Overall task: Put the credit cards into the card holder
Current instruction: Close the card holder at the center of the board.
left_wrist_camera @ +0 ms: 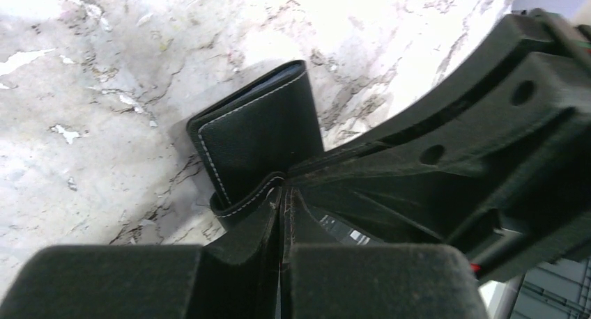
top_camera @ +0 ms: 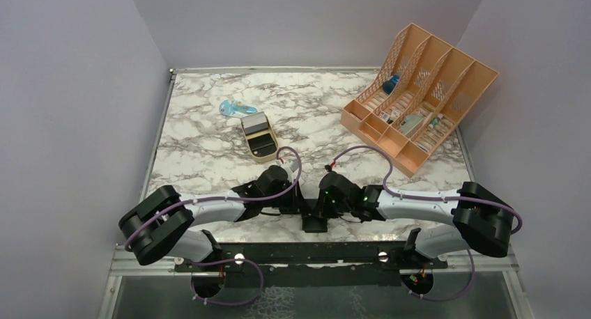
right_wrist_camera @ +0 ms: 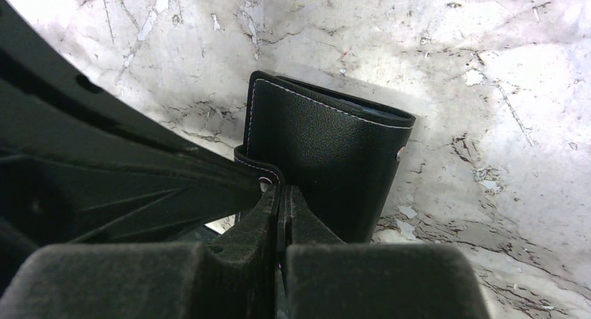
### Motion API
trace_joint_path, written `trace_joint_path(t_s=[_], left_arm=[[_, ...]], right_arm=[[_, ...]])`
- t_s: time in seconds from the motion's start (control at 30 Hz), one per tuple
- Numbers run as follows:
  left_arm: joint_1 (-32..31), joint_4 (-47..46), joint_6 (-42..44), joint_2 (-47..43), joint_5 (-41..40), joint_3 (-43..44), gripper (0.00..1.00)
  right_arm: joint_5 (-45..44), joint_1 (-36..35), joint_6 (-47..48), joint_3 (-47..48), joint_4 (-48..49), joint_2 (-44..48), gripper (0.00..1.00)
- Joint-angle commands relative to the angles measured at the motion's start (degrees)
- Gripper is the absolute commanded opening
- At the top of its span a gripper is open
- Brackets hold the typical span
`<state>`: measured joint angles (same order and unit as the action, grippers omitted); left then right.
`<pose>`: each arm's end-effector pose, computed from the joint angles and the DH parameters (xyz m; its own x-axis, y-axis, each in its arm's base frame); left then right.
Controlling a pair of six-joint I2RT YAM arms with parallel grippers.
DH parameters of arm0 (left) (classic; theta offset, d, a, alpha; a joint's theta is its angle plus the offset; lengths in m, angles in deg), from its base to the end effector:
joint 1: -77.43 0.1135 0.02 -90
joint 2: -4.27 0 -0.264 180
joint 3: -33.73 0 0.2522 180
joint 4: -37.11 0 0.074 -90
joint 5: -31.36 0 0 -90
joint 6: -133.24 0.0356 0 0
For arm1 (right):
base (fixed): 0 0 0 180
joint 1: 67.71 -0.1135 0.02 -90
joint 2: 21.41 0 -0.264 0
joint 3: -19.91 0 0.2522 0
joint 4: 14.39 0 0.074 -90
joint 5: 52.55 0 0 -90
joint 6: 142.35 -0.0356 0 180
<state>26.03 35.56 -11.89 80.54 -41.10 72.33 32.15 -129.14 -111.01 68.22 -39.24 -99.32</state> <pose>0.1439 -0.1975 0.1522 -0.9463 -0.0686 -0.3161 0.2111 0.6093 -0.7643 0.1213 0.2159 0.1580 -0.9273 0.0754 -0.3666 -0.1091 0.8825 0.4575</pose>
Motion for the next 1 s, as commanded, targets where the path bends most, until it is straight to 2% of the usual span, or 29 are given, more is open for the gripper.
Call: trace_joint_path(t_s=[0.0, 0.4, 0.7, 0.97], left_arm=[[-0.41, -0.26, 0.47, 2.54, -2.17, -0.53, 0.03], [-0.59, 3.59, 2.39, 5.42, -5.72, 0.56, 0.03], [-1.12, 4.37, 1.58, 3.30, -6.33, -2.27, 0.03], [-1.16, 9.25, 2.64, -0.89, -7.33, 2.79, 0.14]], right_arm=[[-2.13, 0.08, -0.16, 0.07, -2.30, -1.16, 0.01], [-1.94, 0.10, -0.47, -0.55, -2.08, -1.89, 0.01], [0.53, 0.15, -0.14, -1.53, 0.74, -1.38, 0.01], [0.75, 0.10, 3.80, 3.45, 0.89, 2.07, 0.01]])
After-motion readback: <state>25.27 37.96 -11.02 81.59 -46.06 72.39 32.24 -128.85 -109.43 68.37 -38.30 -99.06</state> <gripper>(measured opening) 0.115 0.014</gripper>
